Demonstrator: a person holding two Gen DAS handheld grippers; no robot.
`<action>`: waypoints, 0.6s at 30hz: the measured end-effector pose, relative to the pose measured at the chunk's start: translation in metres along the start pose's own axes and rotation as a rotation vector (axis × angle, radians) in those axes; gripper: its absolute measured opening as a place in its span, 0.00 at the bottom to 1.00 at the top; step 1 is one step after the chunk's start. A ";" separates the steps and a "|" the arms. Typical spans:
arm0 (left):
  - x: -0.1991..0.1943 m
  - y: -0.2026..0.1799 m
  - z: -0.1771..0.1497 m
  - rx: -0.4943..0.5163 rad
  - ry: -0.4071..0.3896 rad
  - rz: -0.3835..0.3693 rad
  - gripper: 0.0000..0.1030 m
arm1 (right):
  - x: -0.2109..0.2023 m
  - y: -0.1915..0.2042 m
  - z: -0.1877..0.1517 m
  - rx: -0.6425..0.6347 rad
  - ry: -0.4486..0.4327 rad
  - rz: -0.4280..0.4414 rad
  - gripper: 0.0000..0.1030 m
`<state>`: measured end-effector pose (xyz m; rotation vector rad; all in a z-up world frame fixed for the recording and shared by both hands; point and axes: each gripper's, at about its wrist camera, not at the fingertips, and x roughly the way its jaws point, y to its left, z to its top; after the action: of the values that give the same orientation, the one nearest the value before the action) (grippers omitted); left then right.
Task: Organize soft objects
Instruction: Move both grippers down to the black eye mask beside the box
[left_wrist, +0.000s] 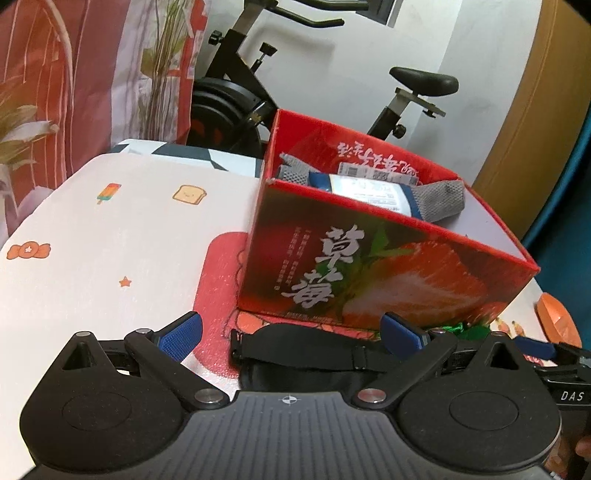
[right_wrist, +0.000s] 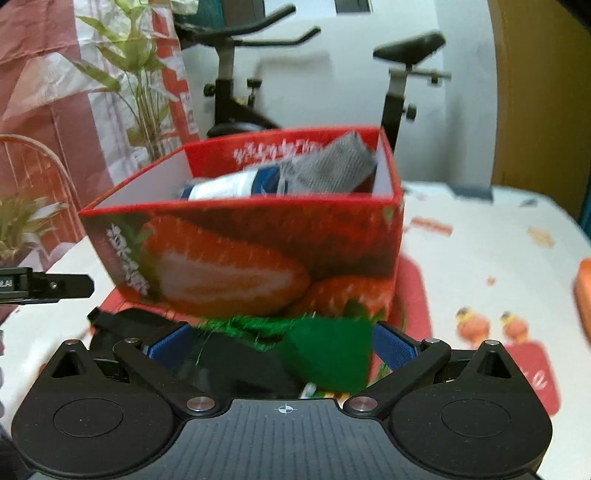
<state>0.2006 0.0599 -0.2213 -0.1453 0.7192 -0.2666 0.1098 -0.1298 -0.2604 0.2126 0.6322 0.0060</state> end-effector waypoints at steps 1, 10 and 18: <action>0.001 -0.001 -0.001 0.003 0.004 0.007 1.00 | 0.002 -0.001 -0.002 0.015 0.019 0.005 0.99; 0.014 0.008 -0.011 -0.024 0.059 0.018 1.00 | 0.014 -0.007 -0.018 0.115 0.176 0.070 0.78; 0.024 0.016 -0.017 -0.059 0.098 0.005 1.00 | 0.017 0.008 -0.025 0.081 0.251 0.150 0.64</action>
<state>0.2097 0.0672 -0.2525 -0.1871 0.8248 -0.2490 0.1092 -0.1160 -0.2884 0.3403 0.8657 0.1542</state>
